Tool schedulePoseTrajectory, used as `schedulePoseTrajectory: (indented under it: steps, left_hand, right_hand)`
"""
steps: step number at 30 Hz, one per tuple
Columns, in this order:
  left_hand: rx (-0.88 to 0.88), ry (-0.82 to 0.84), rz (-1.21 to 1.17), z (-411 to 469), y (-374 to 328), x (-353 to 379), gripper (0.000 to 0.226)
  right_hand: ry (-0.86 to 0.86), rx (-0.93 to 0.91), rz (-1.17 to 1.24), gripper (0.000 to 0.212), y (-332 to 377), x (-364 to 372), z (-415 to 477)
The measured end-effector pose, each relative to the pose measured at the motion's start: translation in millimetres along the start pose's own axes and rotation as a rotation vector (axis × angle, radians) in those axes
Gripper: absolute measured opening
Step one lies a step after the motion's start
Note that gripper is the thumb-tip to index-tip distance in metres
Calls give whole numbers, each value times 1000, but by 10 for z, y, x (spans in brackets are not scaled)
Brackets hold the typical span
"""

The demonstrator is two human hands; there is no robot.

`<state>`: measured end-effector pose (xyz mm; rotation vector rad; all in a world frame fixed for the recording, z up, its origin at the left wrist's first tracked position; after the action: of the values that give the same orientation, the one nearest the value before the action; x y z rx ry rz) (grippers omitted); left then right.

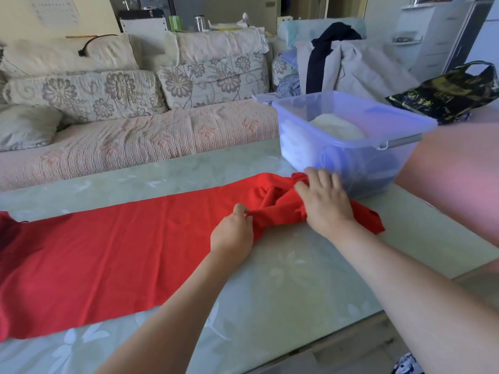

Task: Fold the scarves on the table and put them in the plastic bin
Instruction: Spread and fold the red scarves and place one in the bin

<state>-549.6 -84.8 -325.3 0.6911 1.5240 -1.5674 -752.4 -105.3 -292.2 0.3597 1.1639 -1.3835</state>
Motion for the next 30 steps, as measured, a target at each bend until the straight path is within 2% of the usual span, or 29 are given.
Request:
schedulePoseTrajectory:
  steps: [2,3,5,8,11,15,16,18,22,24,25,27,28,30]
  left_hand:
    - [31,36,-21,-44,-5,49,25]
    - [63,42,-38,-73,-13,60,28]
    - [133,29,5,-126,-24,65,35]
    - [207,31,168,-175,-14,61,42]
    - [211,69,202,-144,4,67,41]
    - [220,71,253,-125,-37,75,27]
    - [227,54,253,-135,-41,74,27]
    - [240,3,204,-155,-45,62,28]
    - [274,-66,-110,-167,-71,22,21]
    - [290,23,-201,-200,-120,-4,21]
    - [290,117,-215,-220,-146,-6,25]
    - [284,304,-175,-279,-191,25,38]
    - [286,355,-142,-304,-191,57,42]
    - [358,303,-119,-314,-204,97,35]
  right_hand:
    - [-156,-244,176,29,138,-86,-57]
    - [-149,-348,259,26,210,-98,-92]
    - [0,-439,384,19,331,-51,-153]
    - [138,-378,356,19,354,137,-212]
    - [181,-260,305,25,297,261,-182]
    - [196,-221,226,6,263,276,-84]
    - [188,-210,210,12,257,301,-66]
    - [124,-197,182,22,246,329,-50]
    - [69,-202,289,13,220,242,-43]
    - [34,-172,388,3,123,28,-51]
    - [40,-156,433,7,61,-83,-60]
    - [181,-160,439,18,-29,-310,-84]
    - [331,-162,398,21,-54,-374,-108]
    - [670,-150,340,19,-88,-426,-203]
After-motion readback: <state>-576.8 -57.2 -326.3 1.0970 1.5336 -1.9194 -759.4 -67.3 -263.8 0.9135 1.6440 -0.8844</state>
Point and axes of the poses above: each hand's wrist, its own z-axis towards the middle knuckle, its own x-axis out of the palm, y = z × x, the point moved 3 cm from there along z, towards the middle knuckle, and after that the axes turned 10 degrees about -x, right-handed, at the moved point
